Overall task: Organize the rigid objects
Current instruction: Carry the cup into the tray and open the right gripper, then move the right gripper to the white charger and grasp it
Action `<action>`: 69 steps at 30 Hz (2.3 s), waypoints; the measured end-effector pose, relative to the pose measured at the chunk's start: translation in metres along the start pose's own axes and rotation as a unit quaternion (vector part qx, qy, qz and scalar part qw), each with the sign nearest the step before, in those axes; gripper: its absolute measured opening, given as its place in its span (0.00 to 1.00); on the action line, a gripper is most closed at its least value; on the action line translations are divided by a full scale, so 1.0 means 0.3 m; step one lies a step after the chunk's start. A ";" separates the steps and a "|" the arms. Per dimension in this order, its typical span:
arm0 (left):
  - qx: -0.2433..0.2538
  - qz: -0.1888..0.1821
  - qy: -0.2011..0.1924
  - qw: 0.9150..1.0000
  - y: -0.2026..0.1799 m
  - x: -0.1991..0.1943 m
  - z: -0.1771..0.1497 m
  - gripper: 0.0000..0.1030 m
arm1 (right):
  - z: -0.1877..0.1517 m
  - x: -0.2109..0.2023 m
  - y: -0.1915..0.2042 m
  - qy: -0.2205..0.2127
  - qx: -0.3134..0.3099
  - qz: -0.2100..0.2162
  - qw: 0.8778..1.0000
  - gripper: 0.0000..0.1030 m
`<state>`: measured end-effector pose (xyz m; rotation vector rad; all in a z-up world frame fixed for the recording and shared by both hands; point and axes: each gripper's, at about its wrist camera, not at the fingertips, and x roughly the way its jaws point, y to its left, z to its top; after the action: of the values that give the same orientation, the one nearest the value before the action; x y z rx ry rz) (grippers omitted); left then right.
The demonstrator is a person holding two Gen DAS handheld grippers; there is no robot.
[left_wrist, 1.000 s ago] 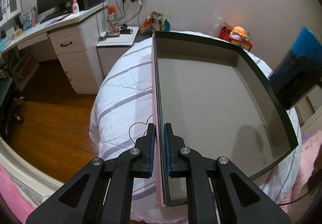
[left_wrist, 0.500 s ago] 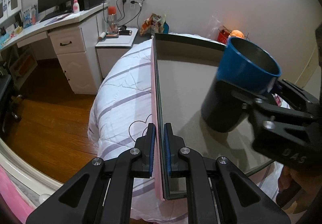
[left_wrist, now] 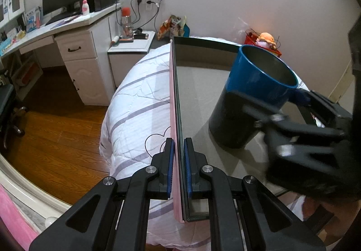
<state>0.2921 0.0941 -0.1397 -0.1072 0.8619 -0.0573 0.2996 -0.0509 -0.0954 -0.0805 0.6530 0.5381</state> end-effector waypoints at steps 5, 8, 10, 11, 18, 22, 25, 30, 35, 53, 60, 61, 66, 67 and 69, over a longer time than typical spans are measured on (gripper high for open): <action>0.000 -0.001 0.001 1.000 -0.001 0.001 -0.001 0.09 | 0.009 -0.074 -0.020 -0.027 0.013 -0.007 1.000 0.80; -0.002 -0.002 0.001 1.000 0.002 0.001 -0.002 0.09 | 0.012 -0.133 -0.036 -0.046 0.018 -0.018 0.999 0.81; -0.001 -0.001 0.002 1.000 0.002 0.002 -0.003 0.09 | 0.016 -0.168 -0.047 -0.058 0.020 -0.029 0.998 0.81; -0.002 -0.001 0.002 1.000 0.001 0.001 -0.002 0.09 | 0.023 -0.181 -0.054 -0.063 0.021 -0.035 0.997 0.81; 0.000 0.002 0.004 1.000 0.000 0.001 -0.005 0.09 | 0.037 -0.293 -0.126 -0.101 0.038 -0.063 0.992 0.86; -0.001 0.000 0.005 1.000 0.003 -0.001 -0.011 0.09 | 0.025 -0.340 -0.178 -0.109 0.039 -0.091 0.989 0.86; -0.003 -0.002 0.004 1.000 0.007 -0.004 -0.014 0.09 | 0.003 -0.364 -0.231 -0.104 0.035 -0.118 0.987 0.86; 0.000 0.003 0.006 1.000 0.005 -0.002 -0.012 0.09 | -0.060 -0.375 -0.376 -0.072 0.039 -0.183 0.980 0.86; 0.000 0.004 0.006 1.000 0.003 -0.001 -0.013 0.09 | -0.146 -0.342 -0.491 -0.014 0.047 -0.226 0.973 0.86; 0.011 0.020 0.015 1.000 -0.016 0.011 -0.016 0.09 | -0.303 -0.238 -0.432 0.027 0.077 -0.147 0.986 0.86; 0.010 0.021 0.014 1.000 -0.016 0.007 -0.019 0.09 | -0.309 -0.269 -0.463 0.025 0.087 -0.157 0.983 0.85; 0.010 0.021 0.014 1.000 -0.016 0.008 -0.018 0.09 | -0.309 -0.277 -0.469 0.027 0.089 -0.164 0.982 0.85; 0.012 0.025 0.014 1.000 -0.017 0.009 -0.019 0.09 | -0.337 -0.260 -0.493 0.055 0.106 -0.158 0.980 0.76; 0.012 0.026 0.014 0.999 -0.017 0.009 -0.019 0.09 | -0.343 -0.254 -0.492 0.057 0.111 -0.149 0.981 0.74; 0.013 0.027 0.015 0.999 -0.018 0.010 -0.018 0.09 | -0.356 -0.230 -0.486 0.063 0.115 -0.129 0.983 0.68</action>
<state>0.2899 0.0880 -0.1450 -0.0593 0.8925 -0.0197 0.2675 -0.2328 -0.1530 0.0181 0.8110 0.2054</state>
